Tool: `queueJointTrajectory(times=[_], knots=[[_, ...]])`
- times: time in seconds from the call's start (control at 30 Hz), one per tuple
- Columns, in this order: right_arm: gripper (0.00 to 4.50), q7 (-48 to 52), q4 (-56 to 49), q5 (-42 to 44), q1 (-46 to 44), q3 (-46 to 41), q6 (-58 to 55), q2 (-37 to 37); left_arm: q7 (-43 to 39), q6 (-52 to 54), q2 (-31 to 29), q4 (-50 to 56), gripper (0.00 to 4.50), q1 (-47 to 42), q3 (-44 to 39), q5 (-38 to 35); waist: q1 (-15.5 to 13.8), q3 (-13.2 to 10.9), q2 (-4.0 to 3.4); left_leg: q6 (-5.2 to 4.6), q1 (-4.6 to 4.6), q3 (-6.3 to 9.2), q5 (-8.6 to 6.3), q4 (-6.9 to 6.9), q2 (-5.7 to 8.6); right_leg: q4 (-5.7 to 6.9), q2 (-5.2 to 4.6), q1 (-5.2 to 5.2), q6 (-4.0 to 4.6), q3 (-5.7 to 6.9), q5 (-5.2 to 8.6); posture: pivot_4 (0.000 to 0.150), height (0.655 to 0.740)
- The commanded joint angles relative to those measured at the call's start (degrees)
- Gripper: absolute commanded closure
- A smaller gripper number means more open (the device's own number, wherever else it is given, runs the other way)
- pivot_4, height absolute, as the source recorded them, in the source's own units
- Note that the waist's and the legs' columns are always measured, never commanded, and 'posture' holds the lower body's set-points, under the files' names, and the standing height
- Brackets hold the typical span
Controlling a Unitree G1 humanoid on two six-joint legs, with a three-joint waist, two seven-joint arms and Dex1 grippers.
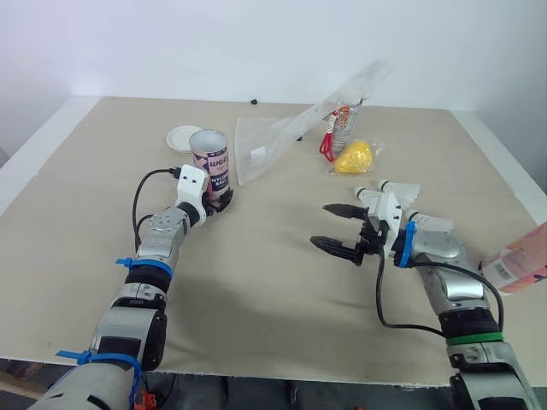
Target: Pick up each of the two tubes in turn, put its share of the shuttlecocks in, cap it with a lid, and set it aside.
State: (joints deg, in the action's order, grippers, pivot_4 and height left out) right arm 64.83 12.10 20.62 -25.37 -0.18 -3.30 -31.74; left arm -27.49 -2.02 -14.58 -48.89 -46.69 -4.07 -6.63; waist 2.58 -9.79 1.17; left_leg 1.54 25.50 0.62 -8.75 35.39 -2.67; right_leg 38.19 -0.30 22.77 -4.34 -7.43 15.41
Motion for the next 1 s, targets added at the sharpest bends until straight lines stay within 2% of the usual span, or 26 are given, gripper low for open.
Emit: queueJointTrajectory(times=[0.03, 0.37, 0.57, 0.73, 0.93, 1.0], knots=[[0.00, -0.83, -2.90, 1.06, -0.02, -1.78, -0.13, -0.49, -1.39, -1.49, -0.57, 1.54, 0.59, 0.11, 0.13, 0.20, 0.00, 0.00, 0.00, 0.00, 0.00, 0.00, 0.00, 0.00, 0.00, 0.00, 0.00, 0.00, 0.00, 0.00, 0.00, 0.150, 0.7400], [0.00, -4.32, -5.75, 2.52, 1.94, -3.38, -2.15, -0.12, -3.71, -3.45, -1.65, 2.78, 0.59, 0.54, 2.49, 2.57, 0.00, 0.00, 0.00, 0.00, 0.01, 0.01, 0.00, 0.00, 0.00, 0.00, 0.00, 0.00, 0.00, 0.00, 0.00, 0.150, 0.7400], [0.00, -9.55, -16.85, 5.39, 8.69, -6.94, -6.25, -0.83, -14.51, -1.58, -4.73, 14.02, 0.59, 4.08, 9.78, 5.12, -0.05, 0.00, 0.00, 0.02, 0.07, 0.03, -0.01, -0.03, 0.01, 0.01, 0.00, 0.03, 0.25, 0.01, -0.13, 0.150, 0.7400], [0.00, -14.20, -27.62, 8.10, 15.97, -10.85, -10.93, -2.02, -26.57, 2.88, -7.31, 24.28, 0.59, 5.73, 17.30, 5.97, -0.19, 0.01, -0.01, 0.02, 0.15, 0.09, -0.01, 0.00, 0.01, 0.01, -0.01, 0.05, 0.27, 0.06, -0.08, 0.150, 0.7400], [0.00, -18.26, -32.75, 9.22, 20.07, -13.74, -13.77, -2.31, -35.39, 6.54, -8.59, 27.47, 0.59, 2.69, 22.54, 7.02, -0.01, 0.03, -0.02, -0.01, 0.10, 0.08, 0.01, 0.04, -0.01, 0.04, 0.00, 0.03, 0.05, 0.07, 0.05, 0.150, 0.7400], [0.00, -19.39, -34.33, 9.27, 22.64, -15.22, -13.91, -2.26, -40.70, 7.60, -8.43, 27.57, 0.59, -0.82, 25.04, 7.02, -0.12, 0.03, -0.03, -0.02, 0.09, 0.10, 0.01, 0.05, -0.01, 0.04, -0.01, 0.01, 0.05, 0.08, 0.05, 0.150, 0.7400]])
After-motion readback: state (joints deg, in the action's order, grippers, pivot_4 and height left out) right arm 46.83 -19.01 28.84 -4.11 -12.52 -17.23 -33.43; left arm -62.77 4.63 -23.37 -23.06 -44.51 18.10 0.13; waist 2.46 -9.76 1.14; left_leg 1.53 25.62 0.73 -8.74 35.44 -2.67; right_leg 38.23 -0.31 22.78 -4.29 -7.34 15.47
